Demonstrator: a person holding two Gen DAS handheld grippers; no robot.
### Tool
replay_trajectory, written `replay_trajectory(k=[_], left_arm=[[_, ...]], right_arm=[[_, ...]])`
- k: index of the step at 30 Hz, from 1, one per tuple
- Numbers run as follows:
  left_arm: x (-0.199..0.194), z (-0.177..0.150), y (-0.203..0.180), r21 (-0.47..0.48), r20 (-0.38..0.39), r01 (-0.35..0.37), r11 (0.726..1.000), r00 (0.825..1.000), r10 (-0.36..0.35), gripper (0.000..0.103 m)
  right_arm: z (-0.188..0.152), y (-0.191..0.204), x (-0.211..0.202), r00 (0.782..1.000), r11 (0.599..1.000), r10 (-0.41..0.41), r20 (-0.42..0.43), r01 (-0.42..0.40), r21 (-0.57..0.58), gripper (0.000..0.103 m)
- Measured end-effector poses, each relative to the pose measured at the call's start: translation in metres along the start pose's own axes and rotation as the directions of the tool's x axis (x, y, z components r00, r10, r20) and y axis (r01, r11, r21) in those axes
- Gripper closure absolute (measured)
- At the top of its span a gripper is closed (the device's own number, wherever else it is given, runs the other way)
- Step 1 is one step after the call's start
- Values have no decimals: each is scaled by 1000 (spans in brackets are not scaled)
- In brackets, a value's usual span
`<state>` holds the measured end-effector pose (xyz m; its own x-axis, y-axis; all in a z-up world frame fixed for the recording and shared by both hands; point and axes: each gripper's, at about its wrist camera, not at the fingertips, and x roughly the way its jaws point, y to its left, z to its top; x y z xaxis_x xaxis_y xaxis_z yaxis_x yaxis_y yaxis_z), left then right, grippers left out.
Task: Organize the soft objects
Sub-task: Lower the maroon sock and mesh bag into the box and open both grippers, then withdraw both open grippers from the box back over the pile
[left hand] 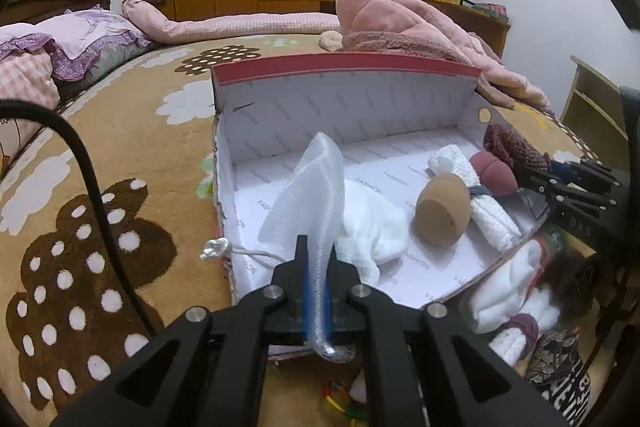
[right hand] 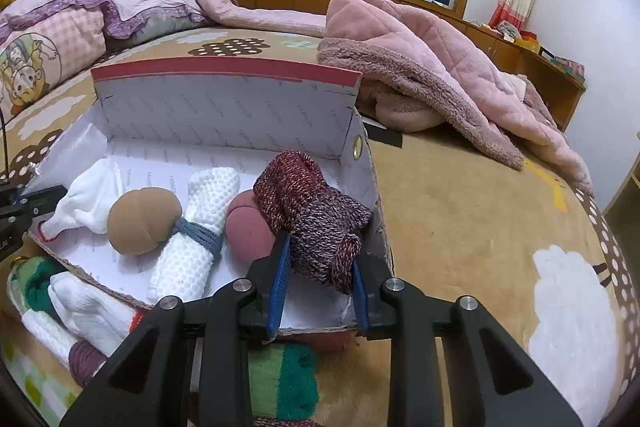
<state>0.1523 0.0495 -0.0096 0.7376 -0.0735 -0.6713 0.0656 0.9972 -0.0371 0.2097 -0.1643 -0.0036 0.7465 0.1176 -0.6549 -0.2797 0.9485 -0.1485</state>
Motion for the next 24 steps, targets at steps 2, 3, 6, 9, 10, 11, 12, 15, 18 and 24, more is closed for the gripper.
replay_trajectory(k=[2, 3, 6, 9, 10, 11, 12, 15, 18, 24], left_arm=[[-1, 0, 0, 1, 5, 1, 1000, 1000, -1, 98], [-1, 0, 0, 2, 8, 1, 1000, 1000, -1, 98], [-7, -1, -4, 22, 29, -37, 999, 999, 36, 91], [-13, -3, -7, 31, 56, -78, 996, 996, 76, 75], [-14, -2, -6, 27, 58, -58, 998, 997, 56, 68], [-15, -2, -6, 26, 60, -41, 999, 997, 39, 63], [-16, -3, -6, 31, 67, -34, 999, 997, 31, 56], [-17, -3, -10, 42, 77, -64, 997, 995, 61, 54], [-17, -2, -8, 34, 75, -57, 998, 996, 54, 53], [-20, -2, -7, 31, 83, -41, 999, 996, 38, 48]], right_arm=[[1, 0, 0, 1000, 1000, 6, 4, -6, 0, 73], [0, 0, 0, 1000, 1000, 9, 11, -9, 3, 72], [-2, -1, -2, 999, 999, 32, 36, -32, 10, 69], [-2, -1, -5, 997, 998, 53, 53, -54, 21, 63], [-2, -2, -5, 997, 998, 61, 56, -62, 26, 62], [-2, -2, -6, 996, 997, 69, 61, -71, 30, 58], [-2, -2, -8, 995, 996, 77, 69, -80, 34, 54], [-2, 2, -13, 993, 996, 86, 84, -89, 30, 45], [-1, 4, -18, 992, 997, 77, 104, -80, 23, 38], [1, 0, -29, 988, 996, 68, 139, -76, 52, 31]])
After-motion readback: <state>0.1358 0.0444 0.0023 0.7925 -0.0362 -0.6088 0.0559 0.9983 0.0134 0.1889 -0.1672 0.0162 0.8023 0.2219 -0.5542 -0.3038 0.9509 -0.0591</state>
